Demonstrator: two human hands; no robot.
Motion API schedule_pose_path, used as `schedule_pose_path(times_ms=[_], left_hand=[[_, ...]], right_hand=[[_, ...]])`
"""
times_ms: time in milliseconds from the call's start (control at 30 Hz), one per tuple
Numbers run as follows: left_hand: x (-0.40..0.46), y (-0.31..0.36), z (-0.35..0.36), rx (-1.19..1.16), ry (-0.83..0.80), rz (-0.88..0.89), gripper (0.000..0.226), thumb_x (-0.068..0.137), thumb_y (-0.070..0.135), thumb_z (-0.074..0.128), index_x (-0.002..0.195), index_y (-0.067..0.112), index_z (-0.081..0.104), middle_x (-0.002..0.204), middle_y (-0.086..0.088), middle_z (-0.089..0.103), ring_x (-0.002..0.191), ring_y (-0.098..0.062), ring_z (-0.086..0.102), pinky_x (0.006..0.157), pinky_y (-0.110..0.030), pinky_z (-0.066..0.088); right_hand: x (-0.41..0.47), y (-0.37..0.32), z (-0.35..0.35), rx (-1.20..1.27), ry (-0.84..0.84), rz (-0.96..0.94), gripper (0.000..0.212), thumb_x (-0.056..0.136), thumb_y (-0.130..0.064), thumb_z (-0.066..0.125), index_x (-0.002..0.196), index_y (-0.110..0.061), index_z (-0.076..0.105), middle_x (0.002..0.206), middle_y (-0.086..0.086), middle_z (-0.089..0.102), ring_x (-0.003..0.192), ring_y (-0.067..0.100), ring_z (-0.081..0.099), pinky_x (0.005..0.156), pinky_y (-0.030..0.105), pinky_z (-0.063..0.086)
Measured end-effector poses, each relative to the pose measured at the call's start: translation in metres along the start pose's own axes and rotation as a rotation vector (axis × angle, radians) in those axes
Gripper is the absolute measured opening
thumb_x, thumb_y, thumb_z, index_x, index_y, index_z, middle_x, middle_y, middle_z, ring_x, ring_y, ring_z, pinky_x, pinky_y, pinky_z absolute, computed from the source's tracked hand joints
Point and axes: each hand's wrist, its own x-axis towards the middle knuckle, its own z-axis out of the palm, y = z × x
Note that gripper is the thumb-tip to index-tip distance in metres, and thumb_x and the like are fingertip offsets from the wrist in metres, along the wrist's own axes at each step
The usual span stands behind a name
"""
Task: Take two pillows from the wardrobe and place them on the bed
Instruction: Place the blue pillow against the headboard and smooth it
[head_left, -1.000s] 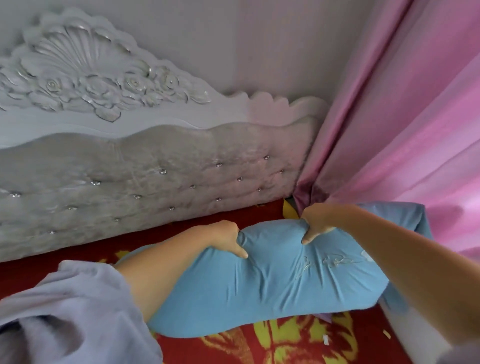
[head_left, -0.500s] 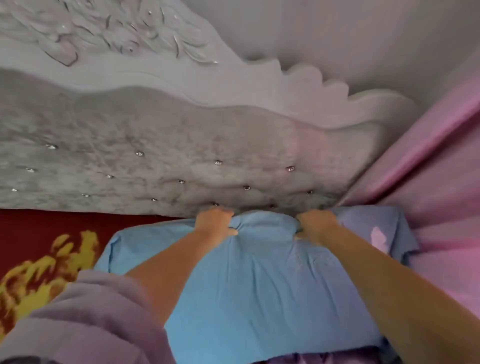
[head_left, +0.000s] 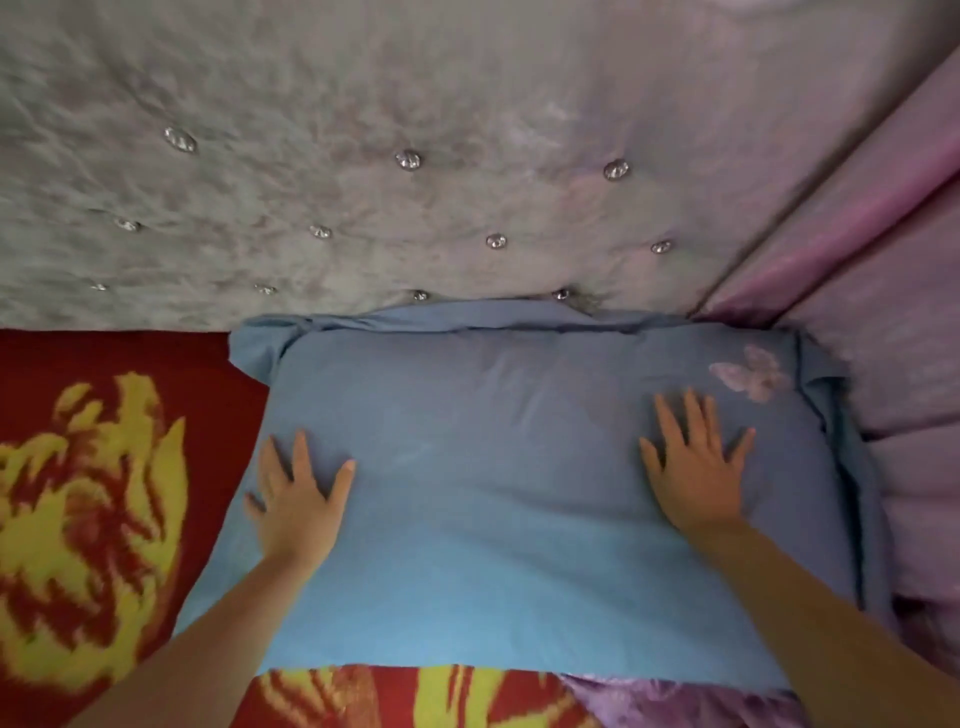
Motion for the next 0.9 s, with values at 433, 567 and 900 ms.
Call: schedule_pose_path(times_ms=[433,567,900], left_hand=[[0.042,-0.019,-0.009,-0.463,-0.071,-0.413,0.099,0.072,0.068,0.062,0.146,0.017,0.020,0.146,-0.019,0.033,0.130,-0.043,0.035,0.106,-0.057,0.033],[0.021,-0.025,-0.005,-0.545,0.032,-0.376,0.090,0.076,0.061,0.063,0.145,0.018,0.024,0.146,-0.017,0.036,0.130,-0.041,0.038,0.106,-0.056,0.034],[-0.019,0.031,0.005,-0.240,0.215,-0.282,0.082,0.084,0.054,0.056,0.147,0.017,0.018,0.136,-0.030,0.039,0.122,-0.047,0.040,0.103,-0.056,0.032]], right_hand=[[0.039,0.100,-0.014,0.461,-0.050,0.639,0.051,0.100,-0.029,0.041,0.119,0.017,0.055,0.128,0.038,0.052,0.121,0.048,0.049,0.099,0.044,0.038],[0.052,0.085,-0.032,0.623,0.238,0.487,0.034,0.097,-0.018,0.050,0.105,0.013,0.061,0.114,0.036,0.060,0.105,0.041,0.057,0.090,0.041,0.042],[0.041,0.105,0.001,0.652,0.354,0.455,0.027,0.097,-0.013,0.047,0.106,0.009,0.061,0.112,0.034,0.062,0.104,0.043,0.058,0.091,0.045,0.043]])
